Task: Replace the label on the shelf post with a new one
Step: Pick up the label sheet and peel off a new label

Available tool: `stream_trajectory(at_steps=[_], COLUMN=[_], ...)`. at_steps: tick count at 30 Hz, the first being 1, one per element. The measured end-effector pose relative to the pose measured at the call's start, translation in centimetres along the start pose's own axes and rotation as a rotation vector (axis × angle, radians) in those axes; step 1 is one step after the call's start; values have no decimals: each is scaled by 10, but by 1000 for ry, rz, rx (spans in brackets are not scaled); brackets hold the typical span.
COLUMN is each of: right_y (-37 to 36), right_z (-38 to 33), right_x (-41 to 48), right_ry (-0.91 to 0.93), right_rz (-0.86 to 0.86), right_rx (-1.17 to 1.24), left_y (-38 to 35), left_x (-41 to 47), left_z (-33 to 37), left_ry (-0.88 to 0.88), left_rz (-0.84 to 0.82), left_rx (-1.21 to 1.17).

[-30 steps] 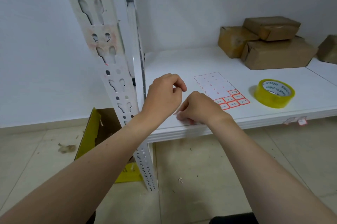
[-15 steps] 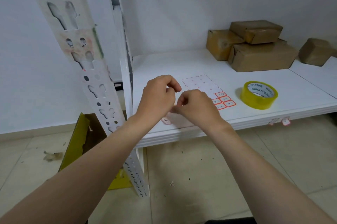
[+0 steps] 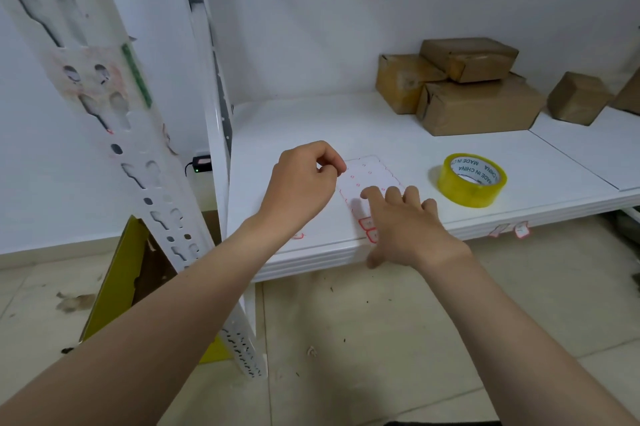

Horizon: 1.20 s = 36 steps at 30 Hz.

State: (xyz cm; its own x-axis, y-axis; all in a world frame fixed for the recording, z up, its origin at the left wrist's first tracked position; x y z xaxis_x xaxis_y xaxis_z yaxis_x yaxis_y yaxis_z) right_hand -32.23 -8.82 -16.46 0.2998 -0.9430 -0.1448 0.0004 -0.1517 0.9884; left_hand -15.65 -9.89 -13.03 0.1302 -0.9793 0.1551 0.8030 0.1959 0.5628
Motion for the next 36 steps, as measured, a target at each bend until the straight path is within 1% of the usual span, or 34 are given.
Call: stream_trajectory(at_steps=[3, 6, 7, 9, 10, 11, 12, 13, 14, 15, 16, 17, 18, 19, 20, 21, 22, 24, 25, 26, 27, 29, 30, 31, 33, 34, 36], right_y=[8, 17, 19, 24, 27, 30, 33, 35, 35, 34, 33, 31, 31, 32, 36, 40, 45, 51, 52, 53, 53, 55, 55, 56, 57, 57, 57], right_z=[3, 11, 13, 15, 14, 11, 8, 5, 2, 0, -1, -2, -1, -1, 0, 0, 1, 3, 4, 5, 4, 1, 0, -1, -2, -2, -6], right_x=[-3, -7, -8, -7, -7, -7, -6, -5, -4, -3, -2, 0, 1, 2, 1, 1, 1, 1, 2, 1, 0, -1, 0, 0, 0, 1, 1], right_ry=[1, -41, -65, -90, -75, -30, 41, 125, 221, 309, 390, 446, 461, 429, 346, 223, 81, -141, -191, -198, -179, -136, -127, -126, -129, -124, -88], right_rz=[124, 185, 242, 457, 585, 693, 759, 773, 750, 699, 642, 605, 604, 636, 687, 722, 716, 585, 496, 428, 401, 451, 494, 535, 586, 594, 588], right_rx=[20, 173, 231, 314, 338, 365, 407, 453, 487, 495, 493, 501, 533, 595, 690, 806, 937, 1254, 1400, 1499, 1550, 1590, 1588, 1574, 1549, 1544, 1535], left_y=[-2, -2, -2, -1, 0, 1, 2, 2, 2, 2, 2, 3, 5, 7, 10, 14, 17, 22, 24, 26, 27, 29, 29, 31, 36, 38, 40], left_x=[-1, 1, 1, -2, -2, -2, -2, -2, -2, -1, 1, 3, 3, 5, 7, 8, 8, 9, 7, 6, 5, 5, 6, 7, 7, 6, 2], left_z=[0, 1, 3, 8, 9, 11, 13, 15, 16, 16, 14, 13, 11, 9, 6, 5, 5, 7, 9, 10, 11, 10, 9, 8, 10, 12, 21], left_ry=[9, 98, 141, 257, 352, 464, 572, 651, 679, 663, 627, 589, 558, 541, 542, 546, 547, 531, 527, 527, 526, 499, 473, 429, 260, 167, 31], left_rz=[-6, -57, -91, -195, -276, -386, -507, -597, -626, -590, -502, -398, -307, -249, -218, -213, -216, -238, -250, -259, -263, -223, -156, -52, 180, 241, 232], left_rx=[11, -5, -20, -76, -142, -257, -408, -568, -714, -808, -831, -803, -762, -732, -719, -713, -699, -675, -682, -693, -686, -609, -565, -517, -402, -361, -346])
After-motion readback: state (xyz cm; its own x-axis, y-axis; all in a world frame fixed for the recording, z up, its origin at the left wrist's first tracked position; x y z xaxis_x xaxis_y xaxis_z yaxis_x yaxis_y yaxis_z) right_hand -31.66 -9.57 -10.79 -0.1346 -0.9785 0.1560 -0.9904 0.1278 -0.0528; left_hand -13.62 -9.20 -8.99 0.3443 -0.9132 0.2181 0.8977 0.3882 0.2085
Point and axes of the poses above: each hand's wrist, its own x-axis towards the middle knuckle, its own y-axis out of the back of the hand, z = x × y, the point moved 1 cm from there along x, towards the middle knuckle, and after that the axes turned 8 degrees about y, right-handed, at the moved point
